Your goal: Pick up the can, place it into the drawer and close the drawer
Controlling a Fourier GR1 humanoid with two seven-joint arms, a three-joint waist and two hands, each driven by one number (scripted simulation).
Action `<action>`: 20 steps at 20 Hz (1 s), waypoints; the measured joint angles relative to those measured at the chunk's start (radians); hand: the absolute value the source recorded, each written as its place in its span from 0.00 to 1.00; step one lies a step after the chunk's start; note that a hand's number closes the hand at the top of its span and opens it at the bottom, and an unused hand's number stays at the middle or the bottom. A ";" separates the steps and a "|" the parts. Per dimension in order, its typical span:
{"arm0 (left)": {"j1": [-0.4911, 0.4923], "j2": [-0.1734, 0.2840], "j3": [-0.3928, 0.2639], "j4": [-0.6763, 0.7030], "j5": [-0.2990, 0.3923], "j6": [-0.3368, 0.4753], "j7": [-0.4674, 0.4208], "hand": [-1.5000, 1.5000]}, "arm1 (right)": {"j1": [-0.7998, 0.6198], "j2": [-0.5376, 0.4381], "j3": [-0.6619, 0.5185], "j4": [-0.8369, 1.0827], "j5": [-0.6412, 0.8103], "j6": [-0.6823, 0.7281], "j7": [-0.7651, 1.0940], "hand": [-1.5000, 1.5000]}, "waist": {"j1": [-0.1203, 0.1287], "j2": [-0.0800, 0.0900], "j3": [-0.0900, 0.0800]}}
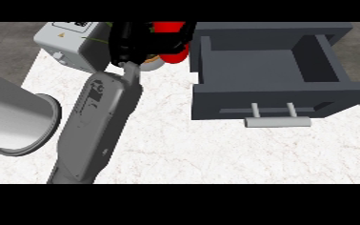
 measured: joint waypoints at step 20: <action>-0.418 -0.001 -0.138 0.461 0.240 0.181 -0.134 1.00 | -0.023 -0.001 0.053 0.018 0.053 -0.017 -0.033 0.00 | -0.026 0.006 0.001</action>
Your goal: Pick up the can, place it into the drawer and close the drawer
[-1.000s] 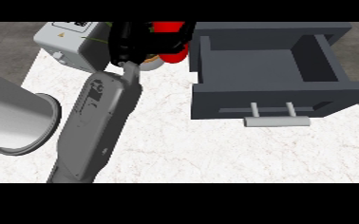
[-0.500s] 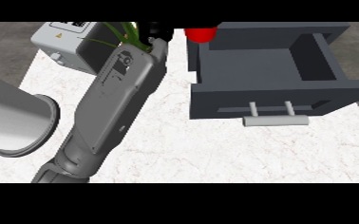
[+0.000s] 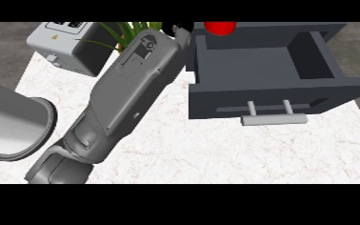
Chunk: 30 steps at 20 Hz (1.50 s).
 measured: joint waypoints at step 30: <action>-0.166 0.000 -0.348 0.338 0.394 0.148 -0.152 0.00 | -0.058 -0.033 -0.007 -0.004 -0.034 -0.004 0.057 0.00 | -0.047 0.010 0.001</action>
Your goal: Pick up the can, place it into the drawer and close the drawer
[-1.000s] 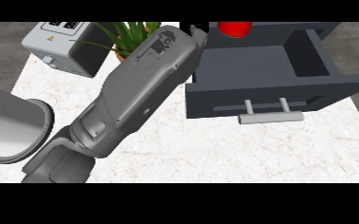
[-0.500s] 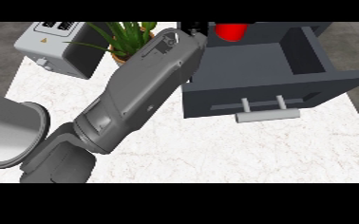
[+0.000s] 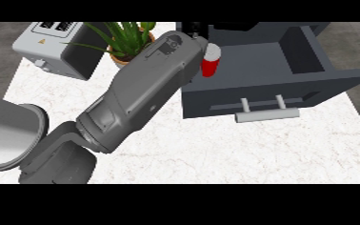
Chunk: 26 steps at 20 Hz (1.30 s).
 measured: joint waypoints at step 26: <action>0.000 0.000 -0.064 -0.021 0.175 0.056 -0.183 0.00 | -0.173 -0.064 0.087 -0.114 0.408 0.059 -0.177 0.00 | 0.027 0.003 -0.001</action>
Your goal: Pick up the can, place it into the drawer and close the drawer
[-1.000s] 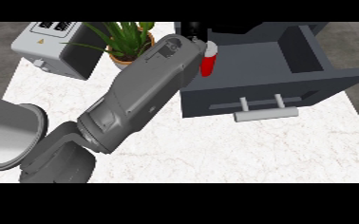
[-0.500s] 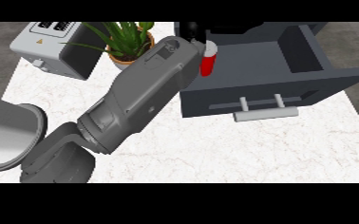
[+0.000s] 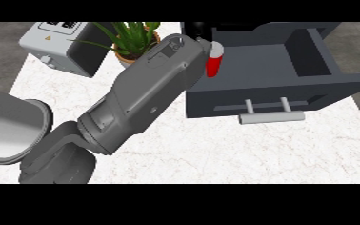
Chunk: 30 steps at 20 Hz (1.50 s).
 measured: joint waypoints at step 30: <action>0.052 0.107 0.016 -0.131 -0.074 0.023 0.128 0.00 | -0.592 -0.043 0.597 0.802 1.154 -0.390 -0.220 0.00 | 0.094 -0.018 -0.001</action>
